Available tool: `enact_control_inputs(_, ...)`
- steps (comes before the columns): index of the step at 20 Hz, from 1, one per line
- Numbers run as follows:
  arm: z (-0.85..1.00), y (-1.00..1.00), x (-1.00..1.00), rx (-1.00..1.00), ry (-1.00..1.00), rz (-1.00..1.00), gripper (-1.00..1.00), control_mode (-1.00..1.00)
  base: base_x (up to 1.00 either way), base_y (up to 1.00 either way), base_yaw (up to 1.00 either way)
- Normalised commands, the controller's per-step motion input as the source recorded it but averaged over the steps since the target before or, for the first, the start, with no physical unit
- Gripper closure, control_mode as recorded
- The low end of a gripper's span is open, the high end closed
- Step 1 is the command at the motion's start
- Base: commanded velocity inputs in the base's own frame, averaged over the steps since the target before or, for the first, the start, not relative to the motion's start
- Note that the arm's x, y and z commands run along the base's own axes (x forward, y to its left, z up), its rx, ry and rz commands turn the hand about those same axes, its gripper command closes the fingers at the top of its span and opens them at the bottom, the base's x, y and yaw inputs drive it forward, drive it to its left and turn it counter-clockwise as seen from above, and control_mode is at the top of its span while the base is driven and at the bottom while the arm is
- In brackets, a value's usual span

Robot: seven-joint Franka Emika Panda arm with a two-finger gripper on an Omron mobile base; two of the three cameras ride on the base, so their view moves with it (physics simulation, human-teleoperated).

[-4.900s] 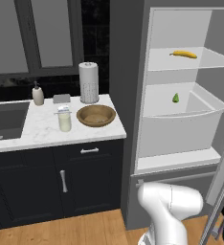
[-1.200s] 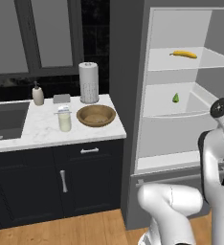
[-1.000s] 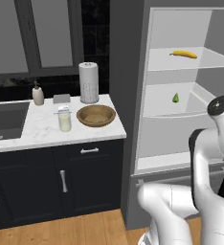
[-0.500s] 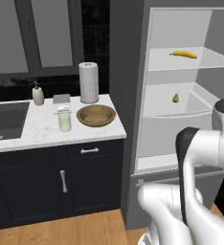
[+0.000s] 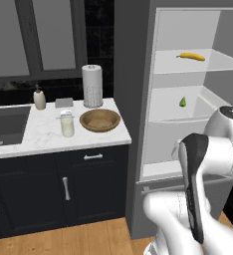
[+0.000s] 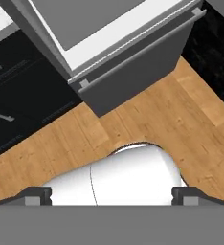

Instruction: Grab a lemon wedge from the fridge and one ice cube from the ice bowl, and put them in the glass of lemonade.

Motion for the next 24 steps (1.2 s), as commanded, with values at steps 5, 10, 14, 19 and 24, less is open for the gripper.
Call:
enact_control_inputs(5,-0.02,0.41,0.03,-0.08,0.0,0.16,-1.0,-1.0,0.0,0.0,0.0)
enact_control_inputs(10,-0.03,-0.03,0.0,0.0,-0.02,0.0,-1.0,-1.0,0.0,0.0,0.0)
enact_control_inputs(14,-0.26,0.0,0.38,0.03,-0.06,0.02,-1.0,-1.0,0.0,0.0,0.0)
enact_control_inputs(19,-0.04,0.0,-0.09,-0.02,-0.09,0.07,-1.0,-1.0,0.0,0.0,0.0)
enact_control_inputs(24,0.0,0.0,-0.48,-0.1,-0.05,0.19,-1.0,-1.0,0.0,0.0,0.0)
